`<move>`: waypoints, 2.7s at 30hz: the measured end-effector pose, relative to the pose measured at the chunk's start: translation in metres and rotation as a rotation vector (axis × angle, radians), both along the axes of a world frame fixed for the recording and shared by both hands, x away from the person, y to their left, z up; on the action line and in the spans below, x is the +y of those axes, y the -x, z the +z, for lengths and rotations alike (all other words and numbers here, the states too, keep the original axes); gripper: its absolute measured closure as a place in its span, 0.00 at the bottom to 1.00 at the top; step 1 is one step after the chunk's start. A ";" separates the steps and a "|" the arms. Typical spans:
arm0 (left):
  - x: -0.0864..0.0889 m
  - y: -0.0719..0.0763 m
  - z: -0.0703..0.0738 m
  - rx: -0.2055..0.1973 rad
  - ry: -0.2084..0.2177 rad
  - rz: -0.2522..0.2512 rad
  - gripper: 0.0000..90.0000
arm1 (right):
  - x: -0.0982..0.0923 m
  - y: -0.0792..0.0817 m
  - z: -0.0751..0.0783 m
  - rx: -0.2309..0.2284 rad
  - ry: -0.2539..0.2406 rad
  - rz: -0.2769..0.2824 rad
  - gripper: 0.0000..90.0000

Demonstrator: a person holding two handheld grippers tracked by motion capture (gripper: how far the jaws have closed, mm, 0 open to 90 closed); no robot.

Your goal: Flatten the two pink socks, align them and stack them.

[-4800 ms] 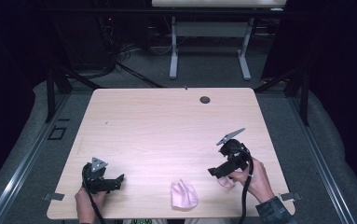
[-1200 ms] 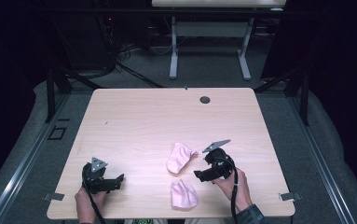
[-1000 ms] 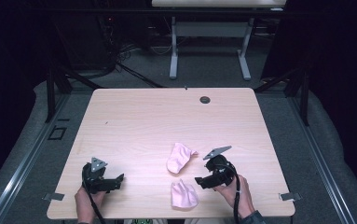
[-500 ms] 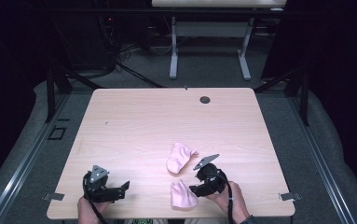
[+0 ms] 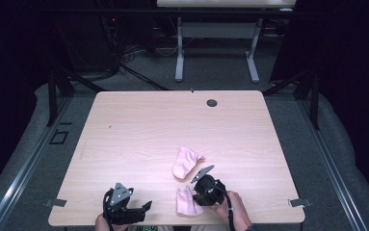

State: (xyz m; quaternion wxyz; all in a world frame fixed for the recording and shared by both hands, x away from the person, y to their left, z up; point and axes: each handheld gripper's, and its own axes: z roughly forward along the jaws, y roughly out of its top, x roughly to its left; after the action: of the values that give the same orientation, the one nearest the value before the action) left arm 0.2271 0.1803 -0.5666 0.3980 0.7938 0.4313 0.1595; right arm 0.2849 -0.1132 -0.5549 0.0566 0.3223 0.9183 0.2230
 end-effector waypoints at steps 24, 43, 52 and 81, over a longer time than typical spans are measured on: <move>-0.063 0.009 -0.002 -0.036 -0.007 -0.132 0.20 | -0.023 0.007 0.044 -0.034 -0.306 -0.179 0.92; -0.117 0.008 -0.013 -0.001 -0.098 -0.120 0.37 | -0.025 0.006 0.053 -0.033 -0.338 -0.201 0.93; -0.115 0.001 -0.015 -0.028 -0.091 -0.095 0.66 | -0.020 0.006 0.059 -0.041 -0.353 -0.197 0.94; -0.083 0.003 0.016 -0.056 -0.174 -0.069 0.60 | -0.033 0.010 0.029 -0.067 -0.234 -0.233 0.94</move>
State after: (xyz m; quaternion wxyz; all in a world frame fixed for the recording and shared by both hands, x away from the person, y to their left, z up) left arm 0.2241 0.0973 -0.5504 0.3447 0.8350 0.3767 0.2049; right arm 0.2752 -0.1466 -0.5261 0.0746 0.4233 0.8400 0.3310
